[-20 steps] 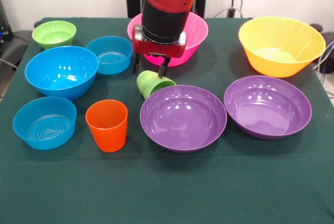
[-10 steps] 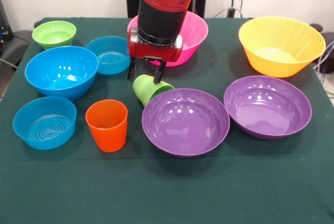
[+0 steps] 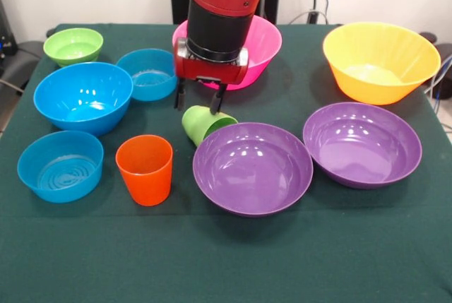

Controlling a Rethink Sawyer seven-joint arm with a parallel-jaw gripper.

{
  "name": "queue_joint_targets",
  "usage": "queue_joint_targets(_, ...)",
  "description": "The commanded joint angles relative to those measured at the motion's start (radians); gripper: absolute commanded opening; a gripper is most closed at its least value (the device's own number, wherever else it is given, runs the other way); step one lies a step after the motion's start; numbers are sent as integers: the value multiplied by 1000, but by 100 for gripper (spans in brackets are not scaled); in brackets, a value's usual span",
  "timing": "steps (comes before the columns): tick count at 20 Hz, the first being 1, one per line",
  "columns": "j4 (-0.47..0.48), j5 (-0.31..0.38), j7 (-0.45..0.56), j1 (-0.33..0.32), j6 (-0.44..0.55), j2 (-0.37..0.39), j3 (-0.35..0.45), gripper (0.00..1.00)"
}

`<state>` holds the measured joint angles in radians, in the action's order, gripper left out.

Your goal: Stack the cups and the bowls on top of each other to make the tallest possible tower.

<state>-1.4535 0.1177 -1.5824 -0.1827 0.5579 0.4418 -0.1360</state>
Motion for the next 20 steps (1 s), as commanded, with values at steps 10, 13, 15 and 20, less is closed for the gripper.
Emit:
queue_joint_targets(10, 71, -78, -141, 42, 204, -49, 82, 100)
queue_joint_targets(13, 77, -85, -144, 45, 190, -54, 80, 100)
queue_joint_targets(15, 76, -84, -140, 42, 150, -61, 85, 100)
queue_joint_targets(20, 107, -95, -144, 42, 122, -87, 96, 100)
